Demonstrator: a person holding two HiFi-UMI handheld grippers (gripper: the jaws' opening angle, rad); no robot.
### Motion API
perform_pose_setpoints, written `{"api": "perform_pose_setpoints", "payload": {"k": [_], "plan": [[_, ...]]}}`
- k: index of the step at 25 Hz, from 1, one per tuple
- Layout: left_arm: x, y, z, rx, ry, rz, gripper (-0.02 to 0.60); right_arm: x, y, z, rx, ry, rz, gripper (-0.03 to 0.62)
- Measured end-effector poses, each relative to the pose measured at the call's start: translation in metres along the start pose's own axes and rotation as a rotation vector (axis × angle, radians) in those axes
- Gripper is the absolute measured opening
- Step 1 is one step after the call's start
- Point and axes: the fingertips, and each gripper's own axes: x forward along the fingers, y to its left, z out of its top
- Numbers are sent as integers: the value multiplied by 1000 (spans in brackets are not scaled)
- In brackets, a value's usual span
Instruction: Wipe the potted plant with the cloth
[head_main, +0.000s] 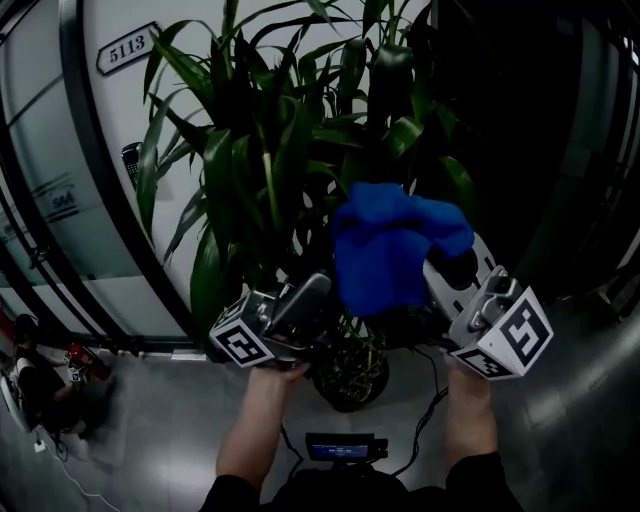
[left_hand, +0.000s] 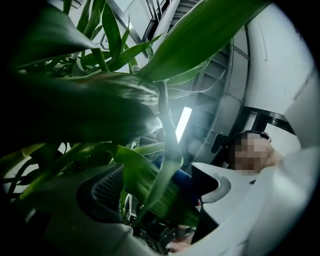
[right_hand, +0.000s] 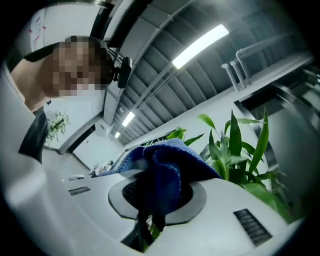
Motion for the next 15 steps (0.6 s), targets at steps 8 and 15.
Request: {"api": "perform_pose_setpoints", "payload": {"k": [8,15], "plan": [[10,-7,-7,5,22,-21,420,51,-30,-23,39,41,-32,71],[5,-2,-15,31,38,38,420,55,-4,-80,103,200,87,71]]}}
